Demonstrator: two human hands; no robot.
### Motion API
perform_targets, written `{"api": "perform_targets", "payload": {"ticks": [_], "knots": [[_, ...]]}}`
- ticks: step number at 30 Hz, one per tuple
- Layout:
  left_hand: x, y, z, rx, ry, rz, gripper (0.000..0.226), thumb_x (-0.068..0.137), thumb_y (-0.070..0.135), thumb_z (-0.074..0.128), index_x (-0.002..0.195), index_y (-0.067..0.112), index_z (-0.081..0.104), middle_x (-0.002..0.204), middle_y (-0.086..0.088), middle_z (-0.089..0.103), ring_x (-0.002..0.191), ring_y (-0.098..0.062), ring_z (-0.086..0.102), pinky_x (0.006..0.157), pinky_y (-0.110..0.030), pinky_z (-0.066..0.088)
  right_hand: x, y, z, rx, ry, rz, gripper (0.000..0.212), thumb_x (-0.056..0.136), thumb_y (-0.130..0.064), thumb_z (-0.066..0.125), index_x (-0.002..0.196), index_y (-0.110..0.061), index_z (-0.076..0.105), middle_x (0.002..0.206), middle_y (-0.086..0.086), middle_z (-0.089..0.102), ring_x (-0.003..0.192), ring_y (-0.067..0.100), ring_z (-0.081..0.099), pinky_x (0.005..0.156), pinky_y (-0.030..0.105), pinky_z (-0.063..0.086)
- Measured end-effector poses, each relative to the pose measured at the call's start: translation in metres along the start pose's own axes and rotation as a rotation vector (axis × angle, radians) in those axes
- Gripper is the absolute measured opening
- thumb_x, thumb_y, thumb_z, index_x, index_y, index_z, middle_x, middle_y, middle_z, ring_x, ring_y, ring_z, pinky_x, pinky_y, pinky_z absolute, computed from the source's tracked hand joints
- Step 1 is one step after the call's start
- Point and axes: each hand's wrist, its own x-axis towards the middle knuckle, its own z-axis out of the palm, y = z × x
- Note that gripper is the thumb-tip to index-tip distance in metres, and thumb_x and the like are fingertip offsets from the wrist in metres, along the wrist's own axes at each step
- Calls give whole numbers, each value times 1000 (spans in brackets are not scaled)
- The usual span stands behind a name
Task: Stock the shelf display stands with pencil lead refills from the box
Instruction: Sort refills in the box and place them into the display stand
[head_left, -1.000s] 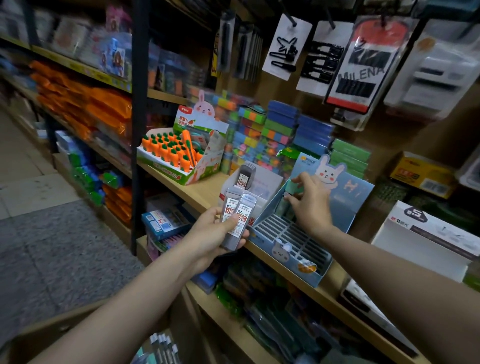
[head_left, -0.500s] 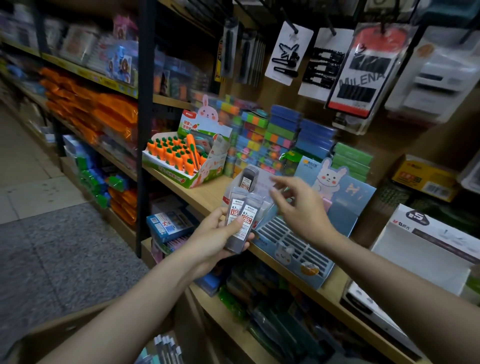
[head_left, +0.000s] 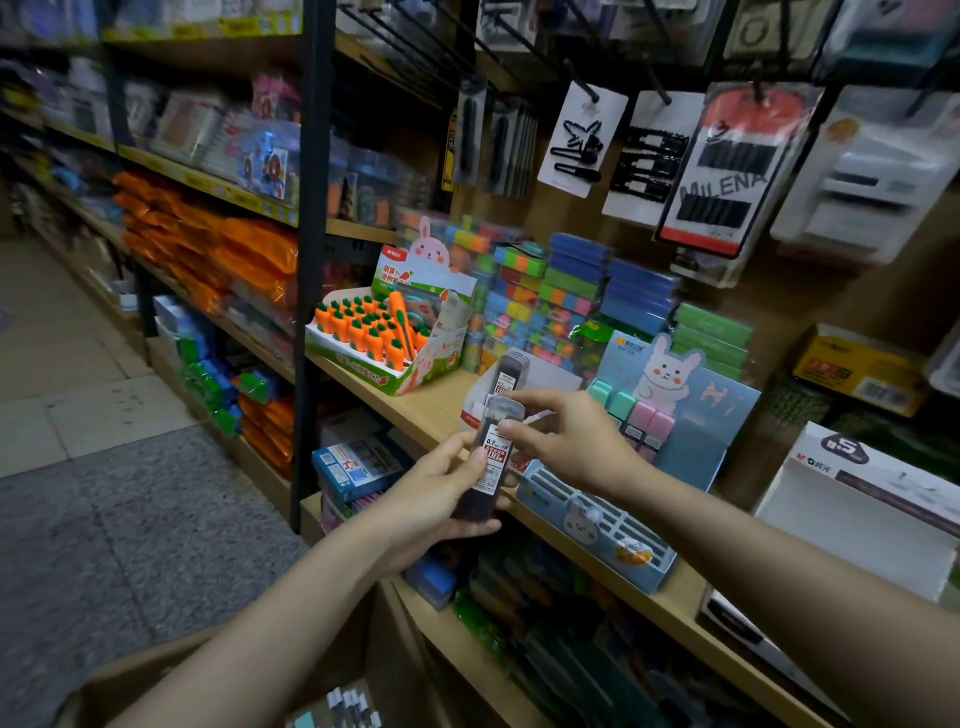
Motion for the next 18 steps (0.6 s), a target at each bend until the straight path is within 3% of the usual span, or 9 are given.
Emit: {"api": "perform_targets", "payload": {"ticks": [5, 8, 13, 18], "knots": [[7, -2, -7, 9, 38, -29, 11, 95, 28, 58, 102, 26, 65, 99, -4, 73, 86, -16, 71, 72, -31, 56, 4, 2, -4, -36, -2, 7, 32, 86, -21, 74, 117, -19, 69, 76, -15, 71, 65, 0, 71, 60, 10, 53], [15, 1, -8, -18, 61, -18, 20, 95, 33, 57, 106, 16, 62, 93, -5, 72, 82, -15, 68, 70, -30, 56, 13, 0, -17, -39, 51, 8, 31, 82, -21, 77, 112, -20, 69, 74, -11, 72, 64, 1, 71, 61, 10, 53], [28, 4, -11, 43, 94, 16, 21, 102, 27, 45, 118, 17, 54, 92, -3, 64, 77, -10, 62, 63, -25, 52, 33, -3, -42, 120, 47, 104, 18, 82, -17, 76, 98, -21, 69, 85, 3, 75, 73, 16, 74, 72, 33, 62], [35, 6, -5, 53, -18, 48, 18, 100, 26, 50, 113, 16, 57, 99, -4, 62, 87, -15, 60, 76, -30, 54, 32, 7, -22, 6, 36, 75, 20, 82, -23, 78, 101, -26, 73, 81, -8, 76, 70, 6, 73, 68, 19, 58]]}}
